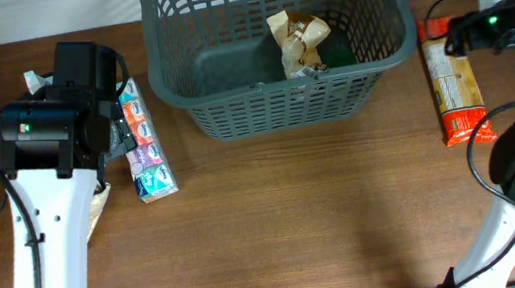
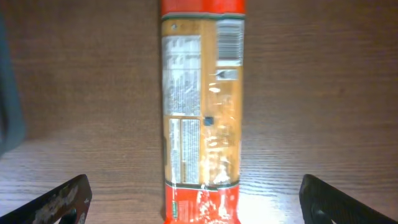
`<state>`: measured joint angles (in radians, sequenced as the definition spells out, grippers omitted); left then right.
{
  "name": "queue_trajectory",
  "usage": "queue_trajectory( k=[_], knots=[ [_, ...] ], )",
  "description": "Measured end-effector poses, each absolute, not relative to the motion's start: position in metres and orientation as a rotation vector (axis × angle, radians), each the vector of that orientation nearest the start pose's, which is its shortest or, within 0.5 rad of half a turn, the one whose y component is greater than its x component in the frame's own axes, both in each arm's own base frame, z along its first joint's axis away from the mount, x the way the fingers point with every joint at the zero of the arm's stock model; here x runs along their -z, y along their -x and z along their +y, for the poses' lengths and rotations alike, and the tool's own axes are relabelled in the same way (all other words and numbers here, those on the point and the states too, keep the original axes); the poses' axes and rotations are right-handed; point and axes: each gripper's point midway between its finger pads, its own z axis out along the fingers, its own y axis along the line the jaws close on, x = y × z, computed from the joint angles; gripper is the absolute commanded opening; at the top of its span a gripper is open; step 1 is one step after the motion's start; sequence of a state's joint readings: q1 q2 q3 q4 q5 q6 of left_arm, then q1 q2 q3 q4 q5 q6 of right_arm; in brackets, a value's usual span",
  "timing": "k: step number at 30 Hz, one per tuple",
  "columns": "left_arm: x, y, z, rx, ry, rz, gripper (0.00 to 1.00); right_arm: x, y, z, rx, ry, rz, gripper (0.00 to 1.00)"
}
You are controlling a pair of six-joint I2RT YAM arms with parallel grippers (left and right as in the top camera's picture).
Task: Pack container
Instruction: 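Open the right gripper and move it toward the pasta packet, then lower the right gripper onto the red-yellow pasta packet and grasp it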
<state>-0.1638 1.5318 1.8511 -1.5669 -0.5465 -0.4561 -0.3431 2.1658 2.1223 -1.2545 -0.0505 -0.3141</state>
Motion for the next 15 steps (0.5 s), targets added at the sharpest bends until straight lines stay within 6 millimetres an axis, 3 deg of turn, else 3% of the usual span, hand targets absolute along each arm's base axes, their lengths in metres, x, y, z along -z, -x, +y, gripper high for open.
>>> queue_trajectory(
  k=[15],
  knots=[
    [-0.3,-0.3,0.041,-0.58,0.495,2.589,1.0,-0.063,-0.449,-0.16,0.063,-0.111,3.039,0.99]
  ],
)
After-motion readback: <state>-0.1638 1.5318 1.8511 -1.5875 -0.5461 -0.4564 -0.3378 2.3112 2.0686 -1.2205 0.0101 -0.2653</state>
